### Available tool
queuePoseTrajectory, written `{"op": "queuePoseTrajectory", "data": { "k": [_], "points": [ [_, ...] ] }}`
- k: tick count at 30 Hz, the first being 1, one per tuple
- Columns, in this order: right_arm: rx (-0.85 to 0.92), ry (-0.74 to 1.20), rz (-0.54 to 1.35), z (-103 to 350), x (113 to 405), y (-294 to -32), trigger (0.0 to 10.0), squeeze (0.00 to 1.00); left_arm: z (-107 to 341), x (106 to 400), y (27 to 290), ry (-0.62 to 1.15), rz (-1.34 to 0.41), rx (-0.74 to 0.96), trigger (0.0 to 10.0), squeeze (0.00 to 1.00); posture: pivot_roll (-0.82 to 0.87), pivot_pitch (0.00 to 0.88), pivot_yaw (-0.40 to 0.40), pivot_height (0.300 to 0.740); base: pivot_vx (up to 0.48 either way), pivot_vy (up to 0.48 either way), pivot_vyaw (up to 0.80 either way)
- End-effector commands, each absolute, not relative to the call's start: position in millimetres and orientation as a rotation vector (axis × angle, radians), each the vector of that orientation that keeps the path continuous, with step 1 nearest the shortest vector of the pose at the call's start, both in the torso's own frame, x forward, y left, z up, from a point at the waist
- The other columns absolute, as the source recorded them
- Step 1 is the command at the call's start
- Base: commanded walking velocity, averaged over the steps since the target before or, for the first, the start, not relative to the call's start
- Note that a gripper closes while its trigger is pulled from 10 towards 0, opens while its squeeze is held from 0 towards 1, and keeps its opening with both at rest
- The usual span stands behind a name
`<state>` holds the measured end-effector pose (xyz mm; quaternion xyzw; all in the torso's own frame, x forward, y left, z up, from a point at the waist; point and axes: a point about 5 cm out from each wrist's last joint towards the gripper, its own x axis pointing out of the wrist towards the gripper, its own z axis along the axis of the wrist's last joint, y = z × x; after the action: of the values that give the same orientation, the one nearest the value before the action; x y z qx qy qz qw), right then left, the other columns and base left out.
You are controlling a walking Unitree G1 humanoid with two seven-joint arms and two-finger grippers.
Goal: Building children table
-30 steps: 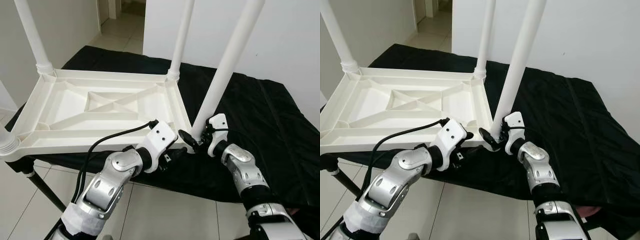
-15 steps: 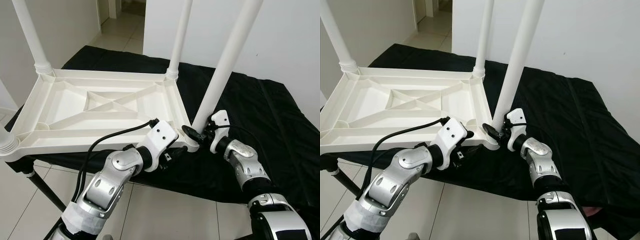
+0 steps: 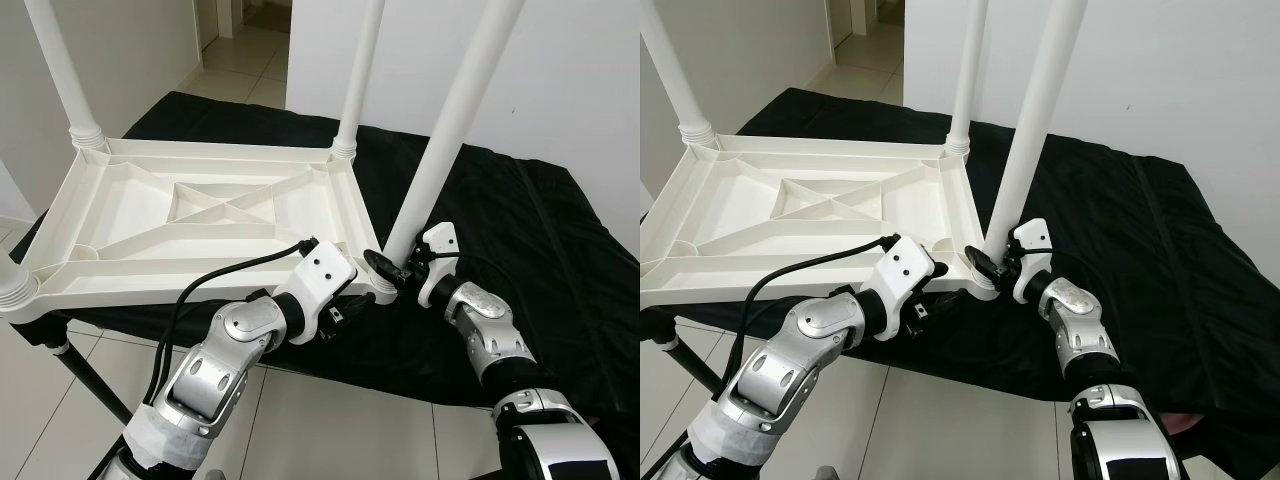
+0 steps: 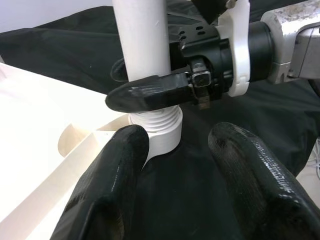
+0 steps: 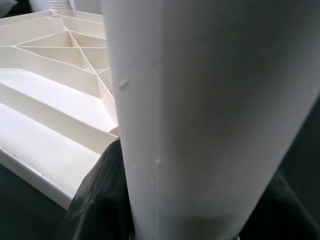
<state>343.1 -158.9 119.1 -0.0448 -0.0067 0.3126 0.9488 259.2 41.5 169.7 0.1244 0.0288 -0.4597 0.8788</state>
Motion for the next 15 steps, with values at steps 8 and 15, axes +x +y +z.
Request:
{"op": "queuePoseTrajectory", "data": {
  "k": [8,15],
  "points": [
    [-0.129,0.074,0.538,100,328,-147,10.0,0.0,165,258,40,0.067,-0.937,0.257,10.0,0.0,0.04,0.0,-0.099,0.74,0.0,0.0,0.0],
    [-0.013,0.05,0.3,102,318,-140,10.0,0.0,165,263,43,0.065,-0.93,0.264,10.0,0.0,0.02,0.0,-0.095,0.74,0.0,0.0,0.0]
  ]
}}
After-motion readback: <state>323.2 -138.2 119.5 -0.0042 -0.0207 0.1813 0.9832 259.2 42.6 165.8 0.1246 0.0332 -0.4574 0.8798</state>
